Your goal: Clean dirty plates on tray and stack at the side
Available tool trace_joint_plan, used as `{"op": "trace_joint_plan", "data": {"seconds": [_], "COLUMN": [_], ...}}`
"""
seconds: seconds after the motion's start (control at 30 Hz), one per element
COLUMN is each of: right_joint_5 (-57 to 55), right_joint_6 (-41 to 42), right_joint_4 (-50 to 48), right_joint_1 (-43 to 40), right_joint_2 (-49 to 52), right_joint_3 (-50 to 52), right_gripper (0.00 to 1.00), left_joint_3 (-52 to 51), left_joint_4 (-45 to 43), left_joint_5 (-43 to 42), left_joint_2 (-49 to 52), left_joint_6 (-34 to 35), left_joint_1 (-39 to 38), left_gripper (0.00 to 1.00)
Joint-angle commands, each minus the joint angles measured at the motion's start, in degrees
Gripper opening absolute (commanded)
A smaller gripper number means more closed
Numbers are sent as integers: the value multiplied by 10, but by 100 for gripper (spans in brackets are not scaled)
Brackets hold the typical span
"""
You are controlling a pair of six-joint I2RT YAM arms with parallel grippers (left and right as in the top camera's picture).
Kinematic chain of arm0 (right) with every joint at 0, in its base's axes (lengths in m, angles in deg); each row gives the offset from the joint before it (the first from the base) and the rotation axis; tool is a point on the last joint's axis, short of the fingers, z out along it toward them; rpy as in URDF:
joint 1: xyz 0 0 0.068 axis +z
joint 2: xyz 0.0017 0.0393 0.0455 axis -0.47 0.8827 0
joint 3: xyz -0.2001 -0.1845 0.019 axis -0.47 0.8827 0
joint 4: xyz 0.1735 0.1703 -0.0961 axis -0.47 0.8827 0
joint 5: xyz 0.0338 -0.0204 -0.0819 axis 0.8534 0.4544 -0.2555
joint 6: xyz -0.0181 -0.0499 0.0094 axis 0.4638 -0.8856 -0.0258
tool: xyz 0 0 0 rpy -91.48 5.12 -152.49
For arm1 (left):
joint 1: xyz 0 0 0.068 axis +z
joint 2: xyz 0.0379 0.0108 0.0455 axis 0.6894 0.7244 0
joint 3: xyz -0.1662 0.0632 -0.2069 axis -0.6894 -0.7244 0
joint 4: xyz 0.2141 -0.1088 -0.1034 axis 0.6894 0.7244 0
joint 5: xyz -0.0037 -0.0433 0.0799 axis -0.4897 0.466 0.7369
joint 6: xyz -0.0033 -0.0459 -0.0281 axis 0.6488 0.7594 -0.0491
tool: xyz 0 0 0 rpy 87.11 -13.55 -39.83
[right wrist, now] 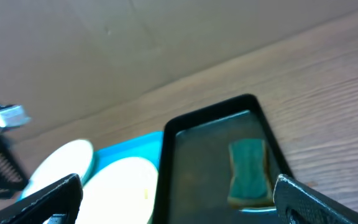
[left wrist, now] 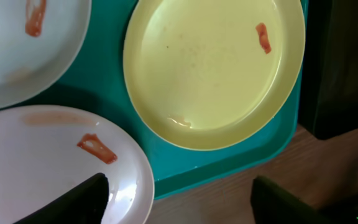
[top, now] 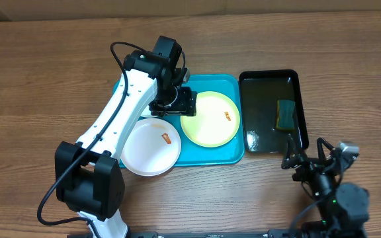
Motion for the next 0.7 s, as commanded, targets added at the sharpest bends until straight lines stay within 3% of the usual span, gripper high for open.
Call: {"op": "trace_joint_plan", "data": {"seconds": [0.0,0.1,0.23,0.37,0.57,0.67], "right_joint_5": [21,32,59,59,44,22], "right_joint_6": [15,12,10,9,-34,-33], "right_joint_4": [47,150,303,449,506,506], "right_joint_1": [-3,-3,-3,-3,-3,-3], "right_joint_2": [90,223,400,548,662,702], "right_joint_3": [-132,-273,-452,-595,-628,-628], "right_gripper": [100,100,100,100,100,93], "left_joint_3": [13,12,9,-9,-66,-92], "left_joint_4": [-4,-4,0,-15,-68,-95], "left_joint_5": [41,60,89,94,121,121], "left_joint_2": [9,9,9,10,9,10], "left_joint_6": [36,42,43,61,78,91], "left_joint_1": [-14,-24,-31,-32,-31,-34], "left_gripper": [69,63,45,42,42,40]}}
